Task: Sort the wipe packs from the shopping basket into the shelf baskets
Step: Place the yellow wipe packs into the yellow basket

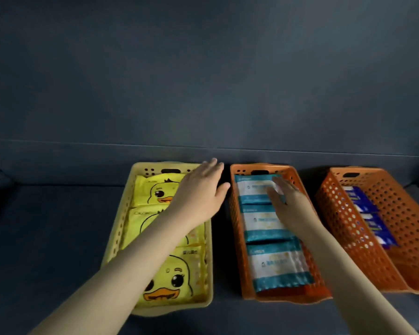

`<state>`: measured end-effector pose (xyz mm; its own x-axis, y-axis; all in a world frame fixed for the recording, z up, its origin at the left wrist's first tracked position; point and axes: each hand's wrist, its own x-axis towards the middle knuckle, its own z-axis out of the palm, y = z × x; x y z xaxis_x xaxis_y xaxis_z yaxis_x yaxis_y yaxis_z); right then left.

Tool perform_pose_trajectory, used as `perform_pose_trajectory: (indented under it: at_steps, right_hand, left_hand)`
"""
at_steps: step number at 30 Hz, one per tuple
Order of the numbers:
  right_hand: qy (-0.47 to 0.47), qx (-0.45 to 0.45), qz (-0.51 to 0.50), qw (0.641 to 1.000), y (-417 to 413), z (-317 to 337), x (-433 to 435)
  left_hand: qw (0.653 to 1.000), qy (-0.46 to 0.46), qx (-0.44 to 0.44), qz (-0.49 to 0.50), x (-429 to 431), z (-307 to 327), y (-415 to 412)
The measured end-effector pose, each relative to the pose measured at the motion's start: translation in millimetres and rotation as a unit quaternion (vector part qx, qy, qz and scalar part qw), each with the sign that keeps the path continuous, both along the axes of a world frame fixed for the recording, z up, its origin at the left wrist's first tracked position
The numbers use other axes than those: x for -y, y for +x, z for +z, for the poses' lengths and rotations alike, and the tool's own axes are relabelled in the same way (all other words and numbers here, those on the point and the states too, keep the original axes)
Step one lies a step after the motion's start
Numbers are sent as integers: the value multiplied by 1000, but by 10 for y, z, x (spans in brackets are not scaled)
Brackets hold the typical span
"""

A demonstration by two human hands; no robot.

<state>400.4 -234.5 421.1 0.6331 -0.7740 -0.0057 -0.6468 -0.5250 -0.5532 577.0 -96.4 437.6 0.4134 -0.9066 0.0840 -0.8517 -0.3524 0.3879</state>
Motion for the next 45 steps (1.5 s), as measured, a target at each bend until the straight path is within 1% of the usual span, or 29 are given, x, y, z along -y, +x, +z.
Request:
perform_pose_trajectory:
  at_steps: [2,4,7,9,10,12,14,17,22,25,30,33,35,39,41,45]
  right_hand:
    - [83,25,-53,995,-105,-105,51]
    - [143,43,-84,985,-147,-236,77]
    - [247,65,-143,956,-100,-284,137]
    - [309,54,-178,933,-52,-285,181]
    - [325,45,-186,926,-38,-289,183]
    - [324,35,-185,927,-30,-309,158]
    - [335,44,-183,923,-41,-340,139]
    - [391,71,-202,895,-44,-305,188]
    - [399,52,-197,894,46,-243,275]
    - [451,59,-216,864,21,-174,273]
    - [503,79,-274,816,-308,3,77]
    - [542,66,-279,790,-559,29,-77]
    - [541,50,-293,787,-619,4,-123]
    - [504,35,-280,816,-501,-39,-127]
    - [490,42,-265,829,-417,-51,-121]
    - [485,52,-277,828,-348,-35,-158]
  left_hand:
    - [999,15,-33,8,217,-106,-200]
    - [998,39,-39,25,358,-215,-319]
    - [996,84,16,37,410,-322,-409]
    - [992,104,54,37,398,-354,-444]
    - [991,108,65,38,393,-364,-455]
    - [990,107,75,43,402,-374,-466]
    - [990,102,82,49,407,-382,-470]
    - [990,99,83,52,382,-383,-478]
    - [991,96,85,47,391,-401,-474]
    - [990,86,97,54,382,-428,-464]
    - [992,69,90,54,393,-469,-464]
    - [993,60,87,56,397,-480,-457]
    - [993,61,88,53,393,-482,-457]
    - [993,65,90,49,389,-468,-452]
    - [992,70,91,49,391,-465,-451]
    - [992,73,93,49,388,-474,-450]
